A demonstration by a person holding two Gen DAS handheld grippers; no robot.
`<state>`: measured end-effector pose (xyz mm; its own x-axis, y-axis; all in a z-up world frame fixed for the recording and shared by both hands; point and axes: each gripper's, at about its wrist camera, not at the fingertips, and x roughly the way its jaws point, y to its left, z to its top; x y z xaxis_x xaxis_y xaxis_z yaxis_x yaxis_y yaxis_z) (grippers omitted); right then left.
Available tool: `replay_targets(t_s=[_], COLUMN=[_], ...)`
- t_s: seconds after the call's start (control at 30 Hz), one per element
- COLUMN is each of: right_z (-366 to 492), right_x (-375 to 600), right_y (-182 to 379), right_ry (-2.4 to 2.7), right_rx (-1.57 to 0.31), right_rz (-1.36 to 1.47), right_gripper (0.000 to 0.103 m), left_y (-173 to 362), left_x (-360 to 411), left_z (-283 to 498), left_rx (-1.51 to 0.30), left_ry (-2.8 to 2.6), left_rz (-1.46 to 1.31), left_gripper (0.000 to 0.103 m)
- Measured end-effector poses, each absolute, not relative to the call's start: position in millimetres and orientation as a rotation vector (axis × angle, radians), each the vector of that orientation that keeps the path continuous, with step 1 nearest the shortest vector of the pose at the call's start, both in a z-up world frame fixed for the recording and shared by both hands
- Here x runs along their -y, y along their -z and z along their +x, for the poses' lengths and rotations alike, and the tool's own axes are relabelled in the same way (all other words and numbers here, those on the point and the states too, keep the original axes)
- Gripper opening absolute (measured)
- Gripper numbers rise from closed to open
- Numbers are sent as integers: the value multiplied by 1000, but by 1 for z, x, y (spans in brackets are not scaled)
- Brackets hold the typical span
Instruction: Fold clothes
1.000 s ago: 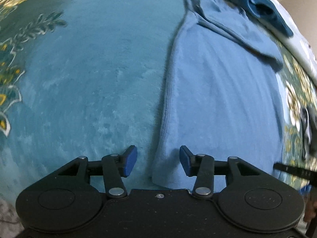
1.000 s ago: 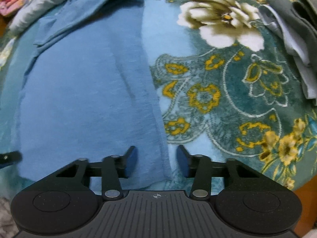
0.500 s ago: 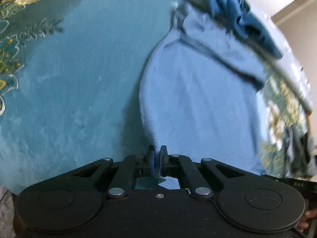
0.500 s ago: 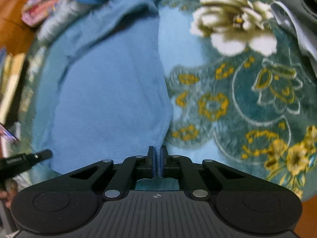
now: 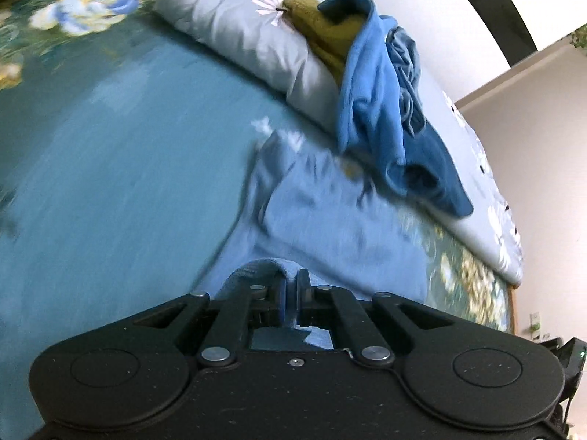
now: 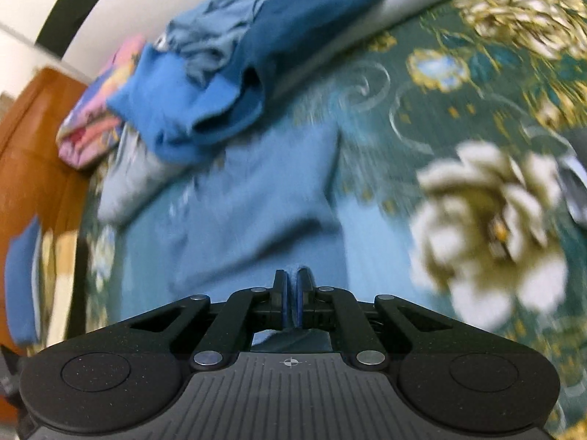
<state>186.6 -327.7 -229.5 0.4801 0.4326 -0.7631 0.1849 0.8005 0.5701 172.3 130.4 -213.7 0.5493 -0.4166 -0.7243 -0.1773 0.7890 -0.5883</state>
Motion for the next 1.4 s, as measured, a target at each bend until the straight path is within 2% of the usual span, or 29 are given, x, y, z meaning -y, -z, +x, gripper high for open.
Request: replay_targets(t_s=[0.4,0.77,0.8,0.87,0.93,1.0,1.07,1.23,1.27,1.33,1.37,1.4], right_z=[318,364,366,367,366,365,363,353,349,335,326,316], right_x=[312,298,297,296,299,303,307,319,320,322,323,323], right_y=[262,301,303,303,299,296,292,282,280,279,280,281], right_ry=[-47,2,7,15,17,31,59,85,78,46,28,14], right_rx=[-1057,-1146,-1154,-1156,-1129,-1097,-1069,-1041,-1043,-1056,-1069,-1084], right_rz=[658,581,576,586,625,655,659,668,661,661,666,669], right_gripper=[3,3,4,4,4,5,10,13,16,32,44,46], left_y=[255,290,292,296,299,296,293,282,279,275,274,275], left_x=[-131,-135,-136,-138,-141,-145,-148,-152,-152,-150,-151,-150], left_z=[326,362,363,364,366,367,369,357,350,333,323,311], left_rx=[-1042,-1046,-1044,-1039,-1029,-1003,-986,-989,-995,-1011,-1028,-1052], left_ry=[223,202,199,193,185,158,132,127,128,136,140,144], left_rz=[-634,-725,-741,-775,-811,-830,-828,-759,-735,-675,-650,-630], left_gripper=[2,2,4,24,30,30,33,37,39,43,44,45])
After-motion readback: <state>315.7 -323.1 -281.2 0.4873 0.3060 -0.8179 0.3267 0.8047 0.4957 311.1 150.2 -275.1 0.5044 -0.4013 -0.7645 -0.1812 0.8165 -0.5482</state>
